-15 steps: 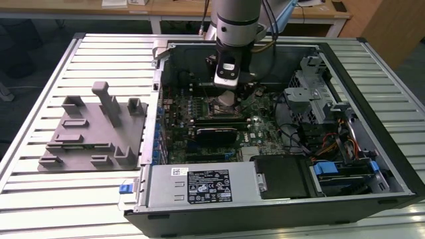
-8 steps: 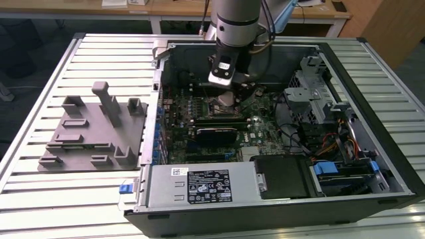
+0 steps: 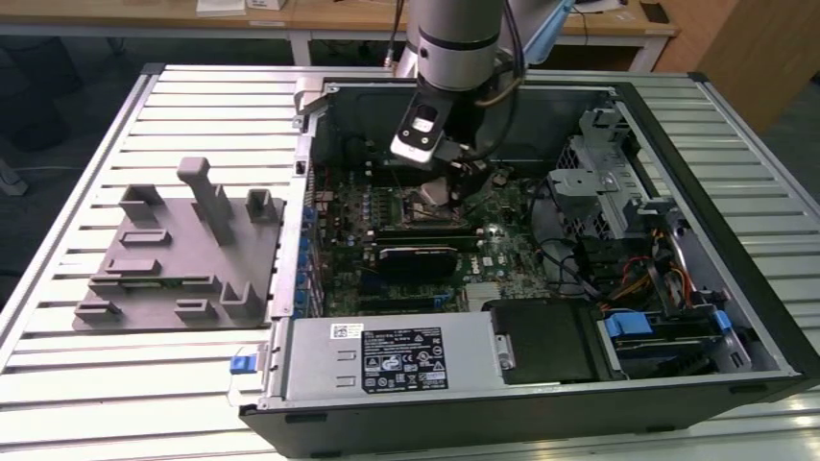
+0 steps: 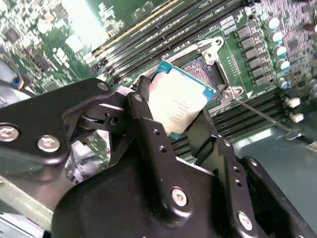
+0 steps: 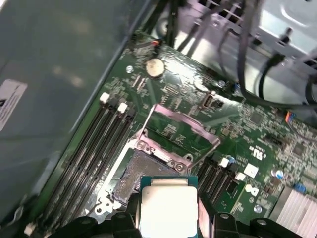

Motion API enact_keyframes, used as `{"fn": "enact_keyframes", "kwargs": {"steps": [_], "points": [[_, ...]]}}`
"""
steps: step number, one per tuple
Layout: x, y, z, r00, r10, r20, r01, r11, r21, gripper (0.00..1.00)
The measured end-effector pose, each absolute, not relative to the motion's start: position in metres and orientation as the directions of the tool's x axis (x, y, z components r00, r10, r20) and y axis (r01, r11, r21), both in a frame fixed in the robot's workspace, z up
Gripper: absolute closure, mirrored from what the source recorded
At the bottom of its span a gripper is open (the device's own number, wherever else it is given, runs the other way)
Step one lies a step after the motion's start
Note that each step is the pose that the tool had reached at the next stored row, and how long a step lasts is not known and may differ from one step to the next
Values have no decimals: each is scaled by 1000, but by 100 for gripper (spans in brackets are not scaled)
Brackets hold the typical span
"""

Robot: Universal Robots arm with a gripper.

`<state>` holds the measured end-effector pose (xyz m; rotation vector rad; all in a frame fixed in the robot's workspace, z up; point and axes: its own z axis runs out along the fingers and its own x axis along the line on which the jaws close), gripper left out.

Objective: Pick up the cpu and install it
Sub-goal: 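Place the cpu into insertion slot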

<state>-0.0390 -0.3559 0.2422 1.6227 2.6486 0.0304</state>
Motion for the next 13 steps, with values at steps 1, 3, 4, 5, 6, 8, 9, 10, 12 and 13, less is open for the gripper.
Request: {"fn": "enact_keyframes", "kwargs": {"steps": [1,3,4,5,6,8,9,10,12,13], "points": [[-39,-356,242,-437,899,-20,899,437,35,46],[-39,-356,242,-404,915,-20,914,405,35,46],[-39,-356,241,-388,922,-20,921,388,35,46],[-39,-356,241,-371,928,-20,928,371,35,46],[-39,-356,241,-354,935,-20,934,355,35,46],[-39,-356,240,-319,948,-20,947,319,35,46],[-39,-356,240,-302,953,-20,953,302,35,46],[-39,-356,240,-284,958,-20,958,285,35,46],[-39,-356,239,-250,968,-20,968,250,35,46],[-39,-356,239,-232,972,-20,972,233,35,46]]}}
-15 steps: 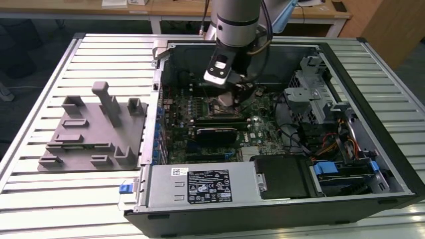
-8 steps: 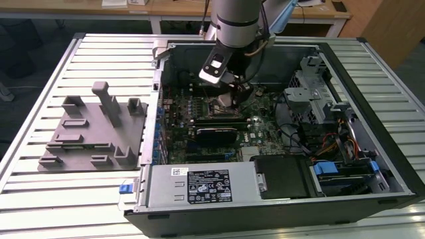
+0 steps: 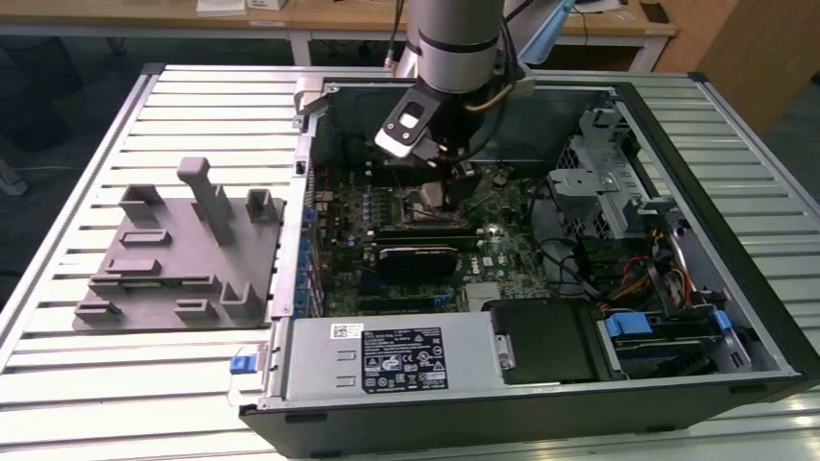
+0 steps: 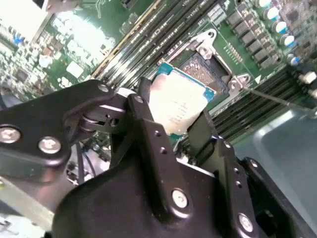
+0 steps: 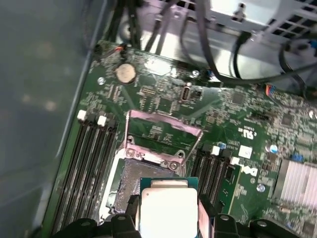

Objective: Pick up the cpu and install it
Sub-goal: 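Place the cpu into insertion slot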

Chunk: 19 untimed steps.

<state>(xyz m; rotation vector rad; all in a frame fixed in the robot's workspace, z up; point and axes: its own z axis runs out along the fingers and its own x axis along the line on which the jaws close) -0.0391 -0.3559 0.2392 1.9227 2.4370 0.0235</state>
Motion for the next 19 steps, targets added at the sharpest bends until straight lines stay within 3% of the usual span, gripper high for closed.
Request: {"fn": "enact_keyframes", "kwargs": {"steps": [12,19], "points": [[-39,-356,236,-20,1000,-20,999,21,35,46],[-39,-348,232,-6,1000,-20,999,7,35,46]]}}
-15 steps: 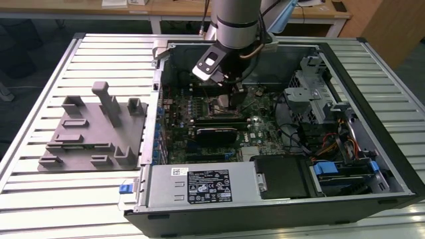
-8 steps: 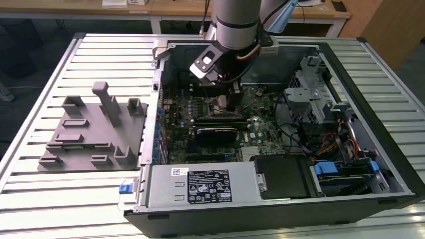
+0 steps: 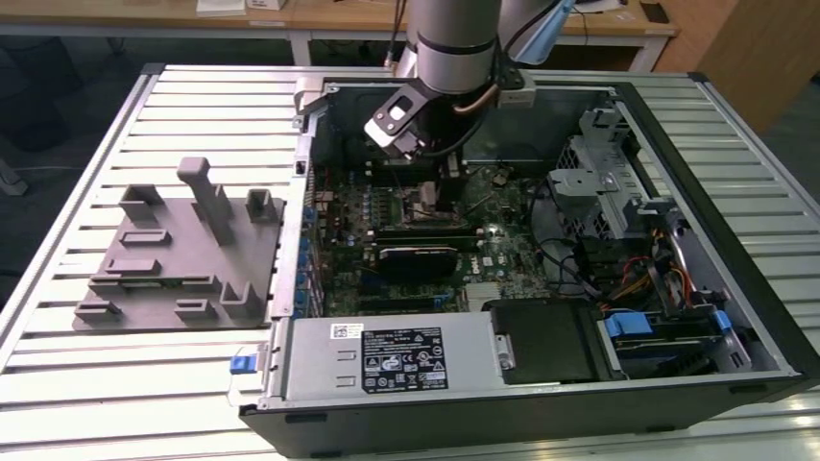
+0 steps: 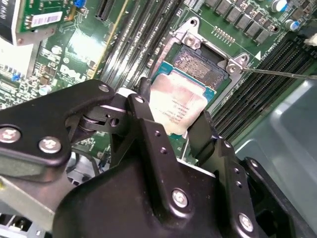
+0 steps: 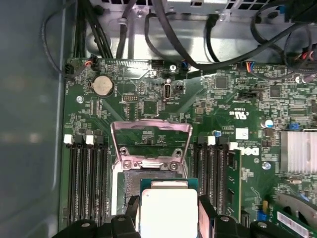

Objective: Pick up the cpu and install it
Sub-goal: 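Place the cpu into insertion slot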

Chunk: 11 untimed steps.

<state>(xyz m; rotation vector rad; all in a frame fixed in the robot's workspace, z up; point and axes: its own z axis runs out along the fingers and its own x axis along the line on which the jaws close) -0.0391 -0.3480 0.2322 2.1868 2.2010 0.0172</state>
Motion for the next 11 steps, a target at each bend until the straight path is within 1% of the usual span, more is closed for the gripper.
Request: {"fn": "enact_keyframes", "kwargs": {"steps": [11], "points": [[-39,-342,218,-11,1000,-20,999,12,36,46]]}}
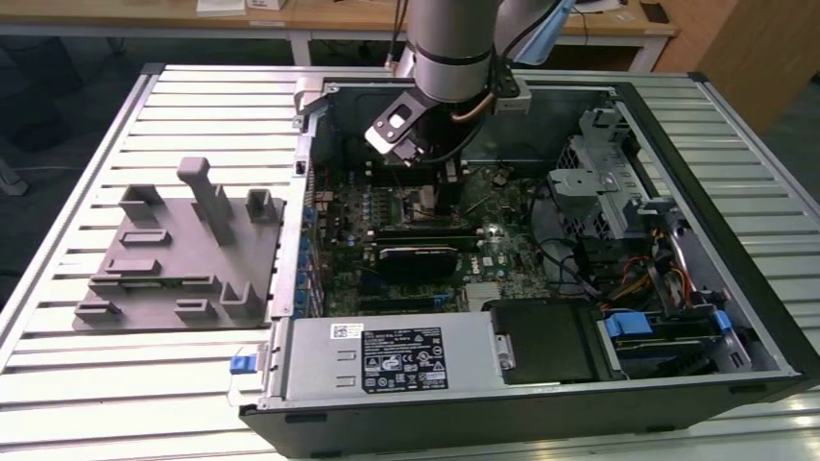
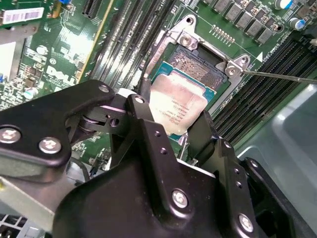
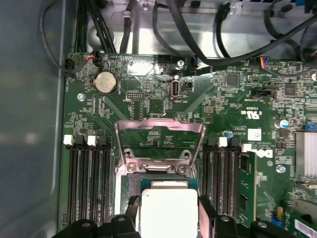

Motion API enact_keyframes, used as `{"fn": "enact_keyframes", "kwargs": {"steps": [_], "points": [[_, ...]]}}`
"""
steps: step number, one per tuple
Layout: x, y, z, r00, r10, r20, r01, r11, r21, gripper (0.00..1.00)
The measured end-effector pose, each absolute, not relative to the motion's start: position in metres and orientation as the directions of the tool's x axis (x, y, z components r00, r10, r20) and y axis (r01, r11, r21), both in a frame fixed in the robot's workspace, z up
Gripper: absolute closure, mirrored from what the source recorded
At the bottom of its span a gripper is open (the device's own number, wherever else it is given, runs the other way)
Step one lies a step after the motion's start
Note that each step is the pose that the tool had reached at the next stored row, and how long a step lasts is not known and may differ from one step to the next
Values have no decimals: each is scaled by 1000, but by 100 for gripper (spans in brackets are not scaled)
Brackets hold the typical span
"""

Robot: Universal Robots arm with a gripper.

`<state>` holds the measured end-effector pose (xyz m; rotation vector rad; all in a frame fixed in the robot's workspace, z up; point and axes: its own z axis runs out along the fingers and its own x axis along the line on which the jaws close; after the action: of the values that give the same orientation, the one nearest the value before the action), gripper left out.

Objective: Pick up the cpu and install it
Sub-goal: 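Place the cpu into insertion slot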

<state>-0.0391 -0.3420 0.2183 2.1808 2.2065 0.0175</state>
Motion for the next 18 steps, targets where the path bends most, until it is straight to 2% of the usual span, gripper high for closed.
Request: {"fn": "enact_keyframes", "kwargs": {"steps": [18], "points": [[-44,-338,205,7,1000,-21,999,-7,36,46]]}}
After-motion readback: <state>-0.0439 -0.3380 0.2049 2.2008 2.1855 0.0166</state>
